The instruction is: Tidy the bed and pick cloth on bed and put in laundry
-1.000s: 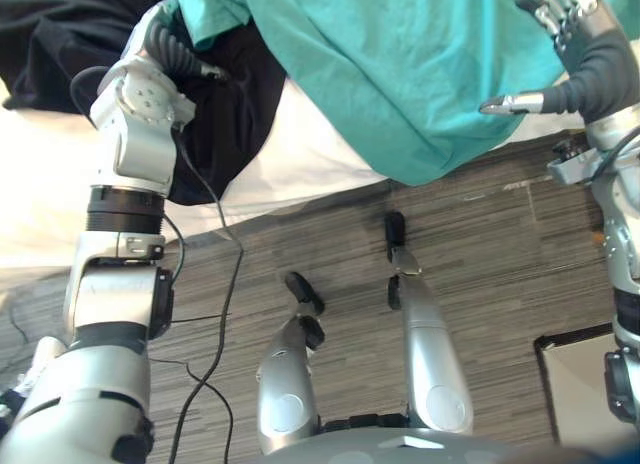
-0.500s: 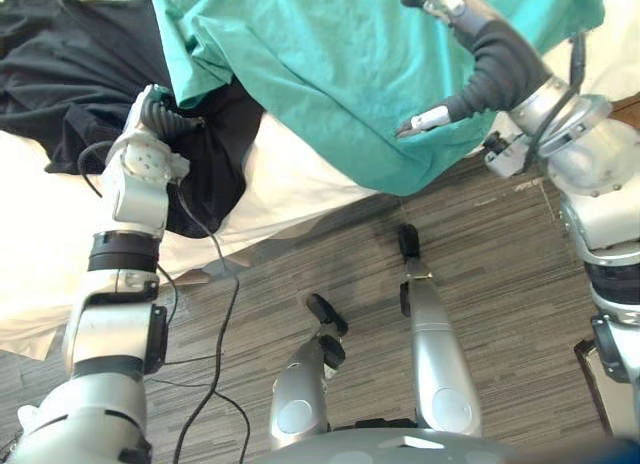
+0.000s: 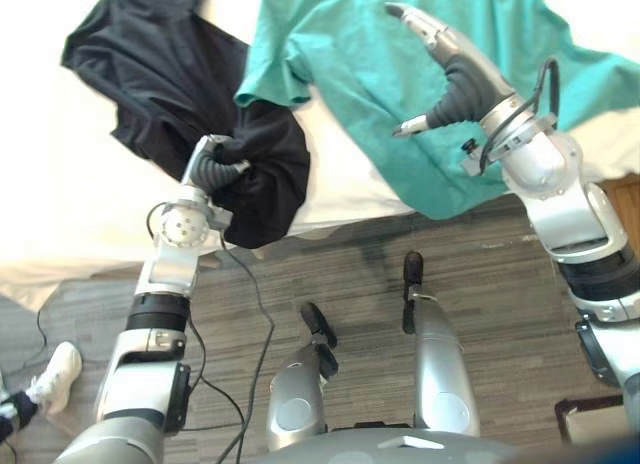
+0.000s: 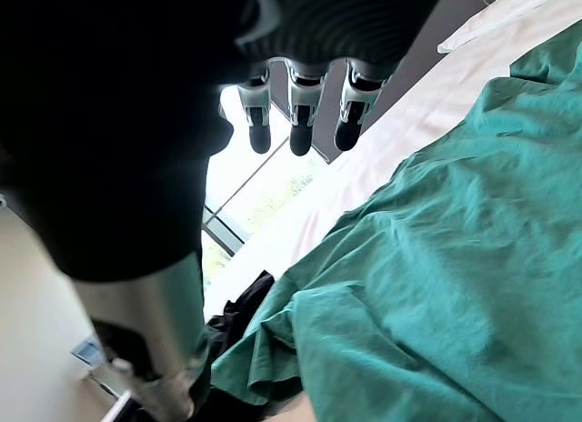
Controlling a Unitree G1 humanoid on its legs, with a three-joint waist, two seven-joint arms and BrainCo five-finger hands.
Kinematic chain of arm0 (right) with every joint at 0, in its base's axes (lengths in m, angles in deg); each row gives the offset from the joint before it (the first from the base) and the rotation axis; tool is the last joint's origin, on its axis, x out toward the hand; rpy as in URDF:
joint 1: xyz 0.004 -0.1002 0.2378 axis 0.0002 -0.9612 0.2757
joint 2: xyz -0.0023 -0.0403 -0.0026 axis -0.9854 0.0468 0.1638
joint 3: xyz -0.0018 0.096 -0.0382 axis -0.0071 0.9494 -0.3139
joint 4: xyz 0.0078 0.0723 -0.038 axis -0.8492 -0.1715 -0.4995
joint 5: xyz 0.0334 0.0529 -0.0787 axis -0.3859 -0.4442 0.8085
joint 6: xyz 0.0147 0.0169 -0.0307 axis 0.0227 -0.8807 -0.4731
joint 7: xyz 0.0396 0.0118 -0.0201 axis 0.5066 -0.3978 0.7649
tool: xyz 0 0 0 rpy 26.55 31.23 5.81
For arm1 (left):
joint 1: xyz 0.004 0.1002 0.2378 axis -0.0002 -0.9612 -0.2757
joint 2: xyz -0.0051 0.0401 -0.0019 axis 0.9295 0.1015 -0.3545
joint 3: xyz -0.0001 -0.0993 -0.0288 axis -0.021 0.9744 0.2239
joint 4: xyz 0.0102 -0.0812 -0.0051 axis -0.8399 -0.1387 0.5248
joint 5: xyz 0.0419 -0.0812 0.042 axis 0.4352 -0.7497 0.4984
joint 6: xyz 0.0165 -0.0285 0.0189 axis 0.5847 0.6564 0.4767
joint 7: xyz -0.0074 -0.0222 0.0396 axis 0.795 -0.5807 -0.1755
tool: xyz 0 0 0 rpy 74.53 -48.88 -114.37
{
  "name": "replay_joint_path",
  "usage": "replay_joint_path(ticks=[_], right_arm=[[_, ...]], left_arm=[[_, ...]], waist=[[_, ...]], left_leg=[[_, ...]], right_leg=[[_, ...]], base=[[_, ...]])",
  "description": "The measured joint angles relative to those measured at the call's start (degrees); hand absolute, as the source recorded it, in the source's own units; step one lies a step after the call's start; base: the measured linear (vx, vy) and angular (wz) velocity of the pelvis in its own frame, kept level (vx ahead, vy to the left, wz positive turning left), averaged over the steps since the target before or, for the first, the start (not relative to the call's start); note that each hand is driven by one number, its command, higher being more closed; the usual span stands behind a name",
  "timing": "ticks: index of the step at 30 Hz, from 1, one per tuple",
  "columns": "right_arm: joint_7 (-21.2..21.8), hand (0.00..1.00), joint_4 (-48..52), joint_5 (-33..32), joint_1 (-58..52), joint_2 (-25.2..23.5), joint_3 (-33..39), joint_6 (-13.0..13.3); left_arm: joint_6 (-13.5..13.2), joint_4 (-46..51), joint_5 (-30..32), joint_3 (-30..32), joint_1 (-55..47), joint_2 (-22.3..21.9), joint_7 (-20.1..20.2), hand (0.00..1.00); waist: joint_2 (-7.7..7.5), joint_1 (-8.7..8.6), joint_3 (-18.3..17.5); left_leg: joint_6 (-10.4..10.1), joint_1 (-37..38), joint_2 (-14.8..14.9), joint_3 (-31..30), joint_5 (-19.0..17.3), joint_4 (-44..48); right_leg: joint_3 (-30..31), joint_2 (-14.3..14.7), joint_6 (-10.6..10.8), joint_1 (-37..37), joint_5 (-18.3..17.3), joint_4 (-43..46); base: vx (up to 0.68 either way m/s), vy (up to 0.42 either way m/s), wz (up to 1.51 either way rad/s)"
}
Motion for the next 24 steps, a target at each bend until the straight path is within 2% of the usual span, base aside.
replay_joint_path(ticks=[4,6,10,11,14,15,17,19,21,22,24], right_arm=[[-1.1,0.0,-14.5,3.0,8.4,0.8,-0.1,-2.7],[-1.7,0.0,-22.5,4.5,13.1,2.1,-0.5,-4.5],[-3.1,0.0,-33.5,4.9,19.5,6.5,-1.3,-7.4],[-3.4,0.0,-35.1,5.0,20.3,7.4,-1.5,-7.7],[-3.9,0.0,-40.7,7.8,21.7,7.9,-1.6,-8.8],[-4.8,0.0,-41.4,8.6,22.2,8.3,-1.4,-9.0],[-5.5,0.0,-41.6,8.9,24.1,9.5,-0.6,-9.9],[-5.6,0.0,-42.2,9.5,26.1,9.9,-0.2,-11.0],[-4.5,0.0,-41.7,10.9,27.1,9.5,0.2,-11.3],[-3.1,1.0,-41.2,11.8,27.7,9.2,0.2,-11.3],[-0.2,1.0,-40.7,13.5,27.8,8.4,0.3,-11.0]], left_arm=[[-2.0,1.9,-3.4,-0.9,-0.4,-0.4,4.4,1.0],[-3.7,2.0,-5.1,-1.0,-0.5,-0.5,7.7,1.0],[-3.5,3.5,-9.1,-1.2,-3.9,-0.5,15.8,1.0],[-2.3,3.0,-9.3,-1.7,-5.9,-0.5,17.1,1.0],[6.0,-8.2,-8.2,-6.7,-11.6,-1.3,19.1,1.0],[8.7,-12.3,-6.5,-8.6,-13.5,-2.6,18.8,1.0],[10.2,-14.1,-5.0,-10.4,-15.7,-4.8,17.6,1.0],[10.1,-13.8,-4.4,-10.1,-17.7,-7.4,14.8,1.0],[9.8,-13.6,-4.4,-10.5,-16.4,-7.5,13.2,1.0],[9.5,-13.3,-4.4,-10.7,-15.8,-7.8,12.5,1.0],[9.0,-12.5,-4.4,-10.8,-15.6,-8.8,11.4,1.0]], waist=[[0.11,2.34,0.0],[0.22,3.82,0.0],[1.49,5.87,0.2],[1.71,5.92,0.2],[1.95,6.42,1.0],[1.75,7.08,1.2],[1.51,7.68,2.3],[1.44,8.37,3.7],[1.38,8.47,3.7],[1.35,8.43,3.7],[1.25,8.25,3.8]], left_leg=[[-0.3,-2.9,0.4,-4.2,1.3,-0.2],[-0.4,-4.8,0.9,-6.7,2.2,-0.2],[-0.3,-8.1,1.2,-9.6,2.5,0.1],[-0.2,-9.0,1.1,-10.1,2.6,0.3],[-0.1,-12.0,0.9,-11.4,2.6,1.3],[-0.1,-13.7,1.0,-11.5,2.6,1.9],[-0.1,-15.1,1.1,-11.5,2.6,2.5],[-0.1,-16.3,1.4,-11.3,2.5,3.3],[-0.2,-17.8,1.9,-11.1,2.4,4.2],[-0.2,-18.5,2.1,-10.8,2.6,4.3],[-0.1,-18.8,2.6,-10.3,2.6,4.6]], right_leg=[[-3.4,0.1,-0.6,0.5,0.6,-1.7],[-4.9,0.7,-0.8,1.0,2.0,-4.3],[-7.3,1.7,-0.8,1.9,5.1,-9.5],[-7.5,1.7,-0.7,1.9,5.8,-10.5],[-8.3,1.7,-0.4,1.2,7.5,-13.2],[-8.6,1.8,-0.4,0.1,8.1,-13.9],[-8.6,1.9,-0.7,-0.8,8.9,-14.5],[-8.7,2.1,-1.0,-1.6,9.1,-14.5],[-8.7,2.2,-1.2,-2.9,9.3,-14.3],[-8.7,2.3,-1.2,-3.6,9.2,-14.3],[-8.5,2.4,-1.3,-4.2,9.2,-14.2]], base=[[0.03,-0.032,0.42],[0.04,-0.018,0.34],[0.01,-0.004,0.25],[0.0,0.031,0.22],[-0.01,0.037,0.2],[-0.03,0.016,0.1],[-0.03,0.006,0.03],[-0.06,-0.001,0.01],[-0.07,-0.022,-0.05],[-0.06,-0.022,-0.09],[-0.04,-0.018,-0.13]])
